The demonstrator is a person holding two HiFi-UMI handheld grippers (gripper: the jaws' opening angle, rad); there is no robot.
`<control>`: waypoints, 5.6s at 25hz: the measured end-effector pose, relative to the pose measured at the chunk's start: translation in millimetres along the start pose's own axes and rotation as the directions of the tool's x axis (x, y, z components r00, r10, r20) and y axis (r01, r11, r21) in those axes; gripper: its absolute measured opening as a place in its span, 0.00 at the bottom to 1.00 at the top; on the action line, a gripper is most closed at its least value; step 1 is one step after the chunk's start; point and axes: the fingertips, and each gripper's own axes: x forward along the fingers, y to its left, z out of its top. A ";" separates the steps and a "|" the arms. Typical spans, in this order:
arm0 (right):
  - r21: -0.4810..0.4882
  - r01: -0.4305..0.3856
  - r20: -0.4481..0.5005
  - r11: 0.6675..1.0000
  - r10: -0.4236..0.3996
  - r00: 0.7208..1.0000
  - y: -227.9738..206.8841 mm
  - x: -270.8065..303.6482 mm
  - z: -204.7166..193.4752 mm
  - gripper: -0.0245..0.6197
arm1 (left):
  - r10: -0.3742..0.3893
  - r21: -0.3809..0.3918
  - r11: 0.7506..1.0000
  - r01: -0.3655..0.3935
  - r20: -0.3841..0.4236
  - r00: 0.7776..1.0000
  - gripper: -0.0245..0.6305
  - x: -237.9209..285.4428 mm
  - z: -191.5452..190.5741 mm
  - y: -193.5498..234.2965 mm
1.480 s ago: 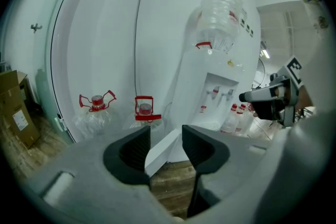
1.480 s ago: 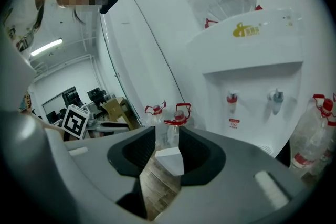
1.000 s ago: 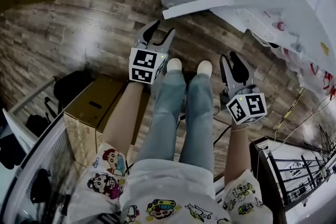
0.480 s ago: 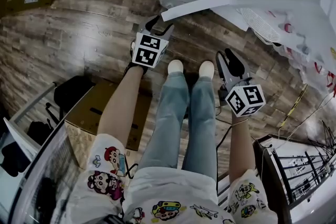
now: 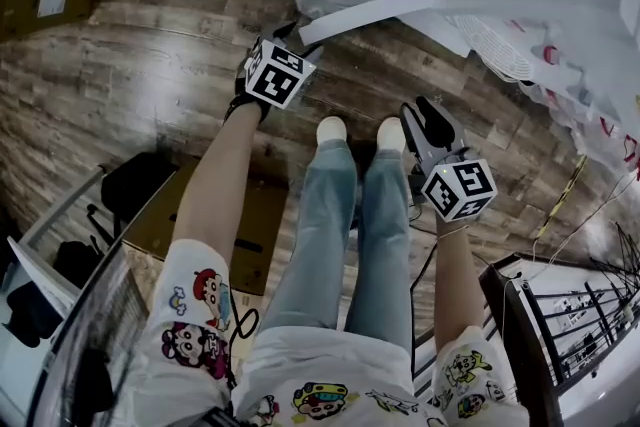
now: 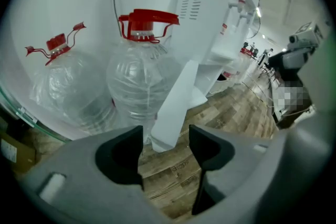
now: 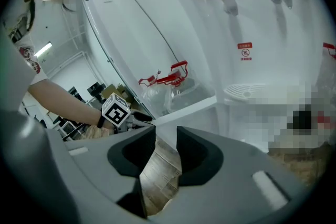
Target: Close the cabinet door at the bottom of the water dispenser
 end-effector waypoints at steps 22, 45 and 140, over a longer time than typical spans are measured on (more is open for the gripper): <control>0.068 0.088 0.009 0.994 -0.089 0.996 -10.3 -27.6 -26.4 0.05 | -0.030 0.147 0.988 0.055 -0.167 0.986 0.32 17.5 -34.1 -56.0; 0.261 0.161 0.113 0.952 -0.195 0.974 -74.4 -157.1 -92.2 0.05 | 0.103 -0.164 0.977 -0.136 -0.196 0.975 0.32 32.9 -39.9 -188.7; 0.653 0.351 0.165 0.671 -0.578 0.799 -296.7 -325.1 -78.8 0.05 | -0.134 0.180 0.965 0.192 -0.293 0.947 0.40 214.7 209.3 -421.5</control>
